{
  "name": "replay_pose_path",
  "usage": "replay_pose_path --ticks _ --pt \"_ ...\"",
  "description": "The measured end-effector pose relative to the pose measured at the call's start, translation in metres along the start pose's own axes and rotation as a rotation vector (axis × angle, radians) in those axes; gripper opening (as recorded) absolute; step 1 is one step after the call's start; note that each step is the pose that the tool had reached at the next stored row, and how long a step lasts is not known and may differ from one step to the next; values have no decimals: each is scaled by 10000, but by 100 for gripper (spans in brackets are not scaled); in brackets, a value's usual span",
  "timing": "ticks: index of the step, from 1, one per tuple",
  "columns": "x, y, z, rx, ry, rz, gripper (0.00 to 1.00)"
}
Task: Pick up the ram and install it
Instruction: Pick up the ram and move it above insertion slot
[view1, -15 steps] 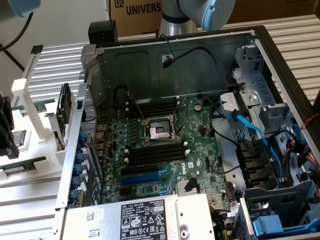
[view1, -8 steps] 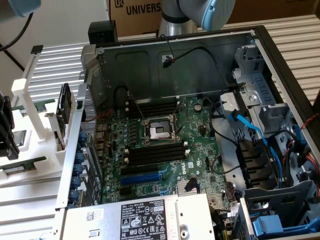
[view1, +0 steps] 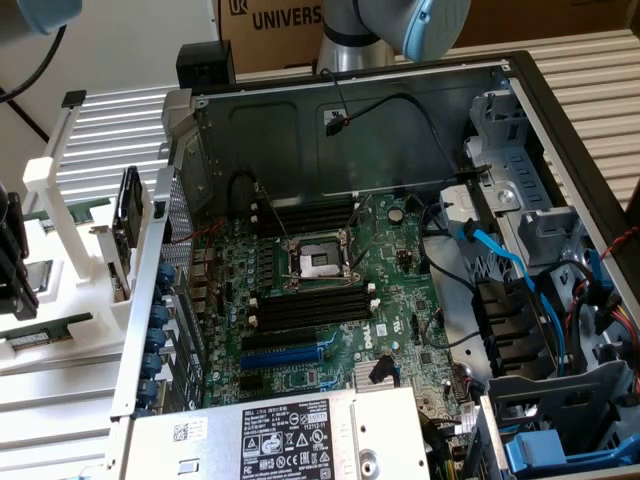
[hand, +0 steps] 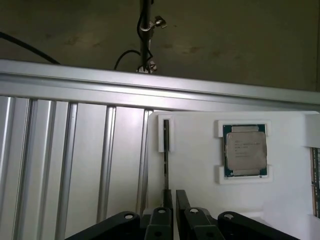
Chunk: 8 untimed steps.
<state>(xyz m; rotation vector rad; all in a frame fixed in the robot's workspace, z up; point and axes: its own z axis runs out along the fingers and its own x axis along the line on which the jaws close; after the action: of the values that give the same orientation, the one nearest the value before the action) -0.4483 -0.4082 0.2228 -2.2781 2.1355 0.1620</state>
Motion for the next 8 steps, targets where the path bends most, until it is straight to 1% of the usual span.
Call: replay_pose_path --ticks 4,5,6,8 --pt "0 0 1 1 -1 -1 18" --pt "0 0 1 1 -1 -1 20" --pt "0 0 1 1 -1 0 26" --pt "1 -5 1 2 -1 -1 26"
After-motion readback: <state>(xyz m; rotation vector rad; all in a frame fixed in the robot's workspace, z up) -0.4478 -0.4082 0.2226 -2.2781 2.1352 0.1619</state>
